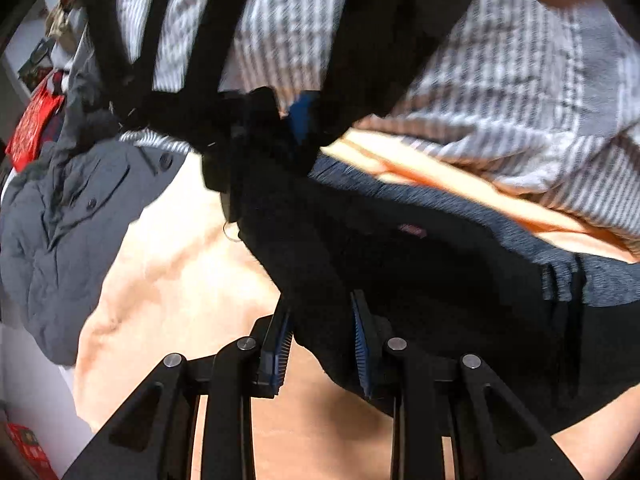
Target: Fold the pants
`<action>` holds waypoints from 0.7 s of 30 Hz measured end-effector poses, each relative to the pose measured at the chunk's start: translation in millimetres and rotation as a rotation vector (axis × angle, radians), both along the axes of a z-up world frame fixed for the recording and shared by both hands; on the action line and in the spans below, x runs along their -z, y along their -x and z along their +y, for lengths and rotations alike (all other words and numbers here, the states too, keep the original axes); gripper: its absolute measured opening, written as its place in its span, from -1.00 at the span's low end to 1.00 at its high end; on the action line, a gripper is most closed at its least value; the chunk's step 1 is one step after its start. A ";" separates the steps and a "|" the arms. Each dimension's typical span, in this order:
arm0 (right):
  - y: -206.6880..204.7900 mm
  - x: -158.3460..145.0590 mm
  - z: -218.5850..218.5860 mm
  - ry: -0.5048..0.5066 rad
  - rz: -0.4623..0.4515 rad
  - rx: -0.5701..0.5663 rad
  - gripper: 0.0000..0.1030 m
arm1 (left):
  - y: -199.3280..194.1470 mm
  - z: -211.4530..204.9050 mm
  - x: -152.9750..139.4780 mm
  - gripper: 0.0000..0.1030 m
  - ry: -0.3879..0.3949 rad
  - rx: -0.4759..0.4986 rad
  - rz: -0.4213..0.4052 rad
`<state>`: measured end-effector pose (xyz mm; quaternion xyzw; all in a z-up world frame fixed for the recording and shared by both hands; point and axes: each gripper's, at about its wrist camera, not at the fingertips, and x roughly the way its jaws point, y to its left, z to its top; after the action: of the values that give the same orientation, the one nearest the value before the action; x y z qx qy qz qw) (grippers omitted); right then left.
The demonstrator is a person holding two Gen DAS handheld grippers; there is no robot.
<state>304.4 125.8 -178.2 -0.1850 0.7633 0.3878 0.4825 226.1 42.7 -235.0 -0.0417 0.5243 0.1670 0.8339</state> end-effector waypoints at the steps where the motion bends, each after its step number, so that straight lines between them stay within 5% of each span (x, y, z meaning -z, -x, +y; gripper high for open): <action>1: -3.9 -9.1 -15.7 -0.041 -0.005 0.050 -0.60 | -1.0 -4.4 -4.8 -0.43 -0.002 0.014 -0.009; 12: -13.6 -94.6 -201.2 -0.391 -0.047 0.468 -0.60 | -8.3 -106.0 -73.5 -0.43 -0.051 0.264 -0.122; 21: 19.2 -122.5 -367.6 -0.503 -0.117 0.745 -0.60 | -3.6 -218.5 -95.1 -0.43 -0.044 0.491 -0.132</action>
<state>285.2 -241.8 -55.7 0.2038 0.6312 0.3502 0.6613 229.7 -175.8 -139.9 0.0944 0.4595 -0.0322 0.8826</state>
